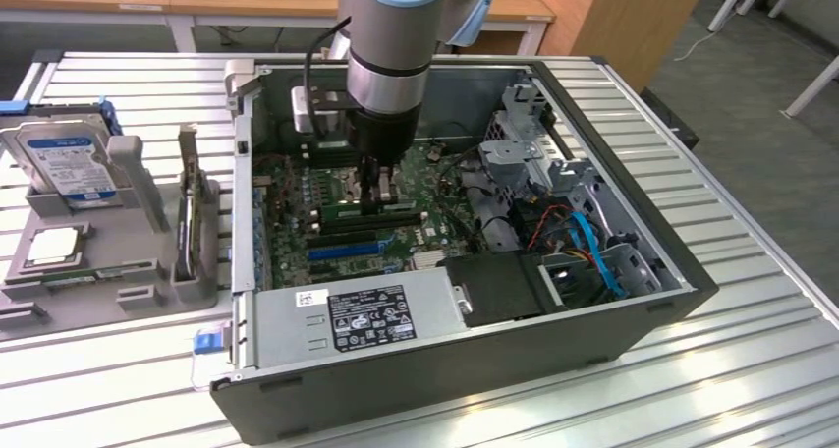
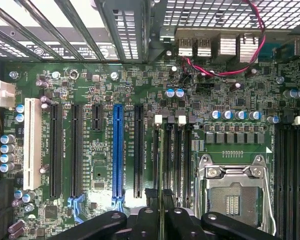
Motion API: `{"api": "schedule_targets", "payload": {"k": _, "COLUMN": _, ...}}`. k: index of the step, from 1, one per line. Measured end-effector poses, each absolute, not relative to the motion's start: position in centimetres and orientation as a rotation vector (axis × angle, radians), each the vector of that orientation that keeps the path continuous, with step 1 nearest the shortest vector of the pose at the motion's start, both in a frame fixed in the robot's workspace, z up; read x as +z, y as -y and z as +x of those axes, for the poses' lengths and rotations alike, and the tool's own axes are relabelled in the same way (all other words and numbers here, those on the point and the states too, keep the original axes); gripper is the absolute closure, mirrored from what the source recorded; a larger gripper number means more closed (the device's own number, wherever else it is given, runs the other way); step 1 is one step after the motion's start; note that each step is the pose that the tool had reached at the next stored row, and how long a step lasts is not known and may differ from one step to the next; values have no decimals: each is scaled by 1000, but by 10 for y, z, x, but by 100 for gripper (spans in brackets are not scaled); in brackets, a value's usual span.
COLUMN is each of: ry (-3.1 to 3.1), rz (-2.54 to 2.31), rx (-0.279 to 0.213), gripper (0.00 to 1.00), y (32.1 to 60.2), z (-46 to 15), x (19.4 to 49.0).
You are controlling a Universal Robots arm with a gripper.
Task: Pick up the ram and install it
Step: 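Insert the ram into the slot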
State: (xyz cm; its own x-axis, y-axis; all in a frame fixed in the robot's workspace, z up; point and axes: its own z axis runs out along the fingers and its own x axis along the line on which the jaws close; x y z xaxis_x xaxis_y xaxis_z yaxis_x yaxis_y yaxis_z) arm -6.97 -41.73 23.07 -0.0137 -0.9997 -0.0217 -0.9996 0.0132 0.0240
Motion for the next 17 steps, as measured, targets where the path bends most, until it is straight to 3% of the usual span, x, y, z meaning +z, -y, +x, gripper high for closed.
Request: {"api": "schedule_targets", "payload": {"k": 17, "ry": 2234, "rz": 2204, "rx": -48, "gripper": 86, "y": 417, "z": -70, "x": 225}}
